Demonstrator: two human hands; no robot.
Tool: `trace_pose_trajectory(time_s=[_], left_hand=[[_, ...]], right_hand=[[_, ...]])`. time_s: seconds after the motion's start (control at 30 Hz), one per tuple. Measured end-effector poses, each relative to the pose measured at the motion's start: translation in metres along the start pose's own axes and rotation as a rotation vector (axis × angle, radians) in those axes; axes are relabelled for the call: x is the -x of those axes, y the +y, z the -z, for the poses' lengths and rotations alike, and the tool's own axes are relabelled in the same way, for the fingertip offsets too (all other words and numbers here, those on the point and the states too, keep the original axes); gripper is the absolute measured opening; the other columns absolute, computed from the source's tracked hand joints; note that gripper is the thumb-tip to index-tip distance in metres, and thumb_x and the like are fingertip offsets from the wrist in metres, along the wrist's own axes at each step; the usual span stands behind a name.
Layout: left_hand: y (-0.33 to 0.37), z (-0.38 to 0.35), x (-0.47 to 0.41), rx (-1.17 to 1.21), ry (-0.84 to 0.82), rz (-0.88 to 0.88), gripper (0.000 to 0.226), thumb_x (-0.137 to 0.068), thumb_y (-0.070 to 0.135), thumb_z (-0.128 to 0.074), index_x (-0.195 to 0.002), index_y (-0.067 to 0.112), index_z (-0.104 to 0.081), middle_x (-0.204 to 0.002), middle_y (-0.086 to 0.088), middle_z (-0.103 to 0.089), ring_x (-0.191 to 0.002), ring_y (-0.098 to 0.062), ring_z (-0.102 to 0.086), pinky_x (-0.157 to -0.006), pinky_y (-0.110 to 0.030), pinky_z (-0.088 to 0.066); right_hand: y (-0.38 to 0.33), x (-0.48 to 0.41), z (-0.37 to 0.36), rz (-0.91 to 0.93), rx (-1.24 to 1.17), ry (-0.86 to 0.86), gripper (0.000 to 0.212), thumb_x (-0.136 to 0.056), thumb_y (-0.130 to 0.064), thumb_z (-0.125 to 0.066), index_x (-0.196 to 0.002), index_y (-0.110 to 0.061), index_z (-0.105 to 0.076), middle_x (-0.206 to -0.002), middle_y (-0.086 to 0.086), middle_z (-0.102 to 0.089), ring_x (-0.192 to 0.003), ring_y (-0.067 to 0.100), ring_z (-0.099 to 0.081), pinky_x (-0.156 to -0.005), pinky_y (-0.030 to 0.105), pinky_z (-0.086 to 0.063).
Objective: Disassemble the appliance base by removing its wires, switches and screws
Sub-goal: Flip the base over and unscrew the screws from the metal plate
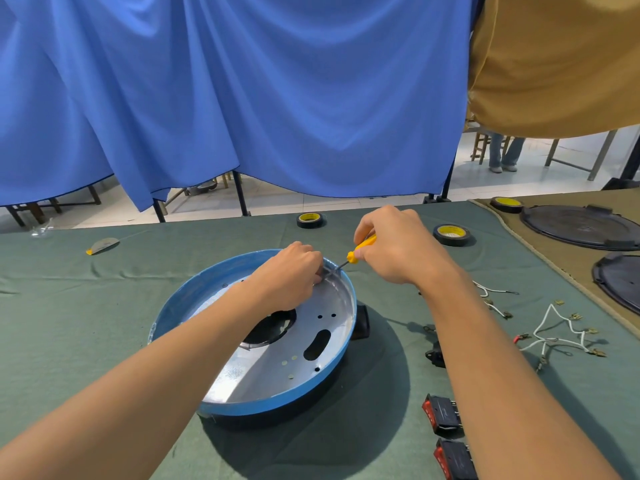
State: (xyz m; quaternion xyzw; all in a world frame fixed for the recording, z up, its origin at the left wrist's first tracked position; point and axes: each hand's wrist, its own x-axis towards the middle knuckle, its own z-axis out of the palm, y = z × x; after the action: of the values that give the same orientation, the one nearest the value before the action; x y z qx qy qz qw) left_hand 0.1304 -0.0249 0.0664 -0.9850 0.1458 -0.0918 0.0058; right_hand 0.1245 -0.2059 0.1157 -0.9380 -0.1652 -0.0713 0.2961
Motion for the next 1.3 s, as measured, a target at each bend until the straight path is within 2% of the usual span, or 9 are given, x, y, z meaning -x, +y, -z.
trace_pose_trajectory(time_s=[0.33,0.47,0.6,0.7,0.87,0.97,1.03,1.13,1.3], left_hand=[[0.008,-0.002,0.006,0.082,0.006,-0.037,0.021,-0.095,0.008,-0.047,-0.114,0.014,-0.040,-0.110,-0.006,-0.050,-0.095,-0.017,-0.040,-0.079,-0.028,-0.036],[0.008,-0.006,0.007,0.000,0.017,-0.062,0.024,-0.095,0.008,-0.046,-0.118,0.012,-0.042,-0.111,-0.006,-0.048,-0.095,-0.016,-0.037,-0.080,-0.025,-0.033],[0.010,-0.010,0.007,0.046,0.020,0.002,0.023,-0.094,0.005,-0.043,-0.116,0.010,-0.044,-0.112,-0.008,-0.048,-0.098,-0.019,-0.039,-0.084,-0.028,-0.035],[0.011,-0.013,0.006,0.077,0.026,0.070,0.019,-0.092,0.002,-0.042,-0.110,0.007,-0.049,-0.110,-0.011,-0.048,-0.101,-0.024,-0.041,-0.082,-0.029,-0.035],[0.020,-0.013,0.005,0.045,0.081,0.151,0.017,-0.089,-0.003,-0.043,-0.086,0.004,-0.059,-0.094,-0.014,-0.054,-0.081,-0.023,-0.042,-0.068,-0.029,-0.032],[0.025,-0.011,0.006,0.001,0.096,0.157,0.030,-0.086,-0.006,-0.043,-0.062,0.011,-0.037,-0.080,-0.012,-0.046,-0.076,-0.025,-0.040,-0.065,-0.033,-0.034],[0.025,-0.013,0.007,-0.035,0.115,0.141,0.029,-0.089,-0.005,-0.045,-0.066,0.010,-0.035,-0.083,-0.011,-0.044,-0.079,-0.024,-0.038,-0.070,-0.035,-0.040],[0.024,-0.014,0.009,-0.112,0.122,0.119,0.009,-0.094,0.001,-0.045,-0.094,0.007,-0.052,-0.099,-0.013,-0.051,-0.087,-0.023,-0.039,-0.076,-0.031,-0.036],[0.017,-0.014,0.009,-0.153,0.126,0.032,0.024,-0.097,0.004,-0.035,-0.108,0.006,-0.056,-0.108,-0.011,-0.055,-0.097,-0.025,-0.046,-0.082,-0.030,-0.035]], right_hand=[[0.001,-0.001,-0.001,-0.007,0.022,-0.019,0.013,-0.089,-0.014,-0.067,-0.102,-0.017,-0.068,-0.114,0.011,-0.059,-0.106,0.028,-0.052,-0.074,0.035,-0.042],[0.002,0.000,-0.001,-0.015,0.072,-0.098,0.014,-0.091,-0.016,-0.062,-0.097,-0.007,-0.071,-0.105,0.014,-0.059,-0.103,0.033,-0.056,-0.075,0.040,-0.051],[0.003,0.001,-0.001,-0.023,0.081,-0.163,0.020,-0.097,-0.025,-0.054,-0.097,-0.009,-0.065,-0.106,0.012,-0.055,-0.090,0.030,-0.060,-0.056,0.030,-0.037],[0.003,0.000,-0.001,-0.025,0.079,-0.161,0.020,-0.098,-0.026,-0.053,-0.098,-0.010,-0.064,-0.105,0.011,-0.055,-0.094,0.031,-0.058,-0.057,0.031,-0.035],[0.001,0.002,0.002,-0.028,0.074,-0.146,0.020,-0.098,-0.026,-0.054,-0.097,-0.008,-0.063,-0.102,0.011,-0.056,-0.099,0.032,-0.055,-0.061,0.033,-0.037],[0.001,0.004,0.009,-0.026,0.071,-0.135,0.021,-0.098,-0.026,-0.055,-0.096,-0.007,-0.064,-0.099,0.013,-0.057,-0.097,0.032,-0.058,-0.056,0.032,-0.036],[0.000,0.006,0.013,-0.024,0.067,-0.130,0.021,-0.097,-0.025,-0.056,-0.095,-0.006,-0.065,-0.094,0.012,-0.057,-0.096,0.032,-0.060,-0.053,0.030,-0.036],[-0.003,0.008,0.013,-0.011,0.077,-0.141,0.021,-0.097,-0.025,-0.056,-0.094,-0.006,-0.066,-0.091,0.011,-0.057,-0.097,0.032,-0.060,-0.052,0.030,-0.036],[-0.005,0.009,0.006,-0.045,0.109,-0.146,0.014,-0.097,-0.022,-0.055,-0.095,-0.009,-0.061,-0.097,0.011,-0.045,-0.093,0.031,-0.055,-0.062,0.034,-0.039]])
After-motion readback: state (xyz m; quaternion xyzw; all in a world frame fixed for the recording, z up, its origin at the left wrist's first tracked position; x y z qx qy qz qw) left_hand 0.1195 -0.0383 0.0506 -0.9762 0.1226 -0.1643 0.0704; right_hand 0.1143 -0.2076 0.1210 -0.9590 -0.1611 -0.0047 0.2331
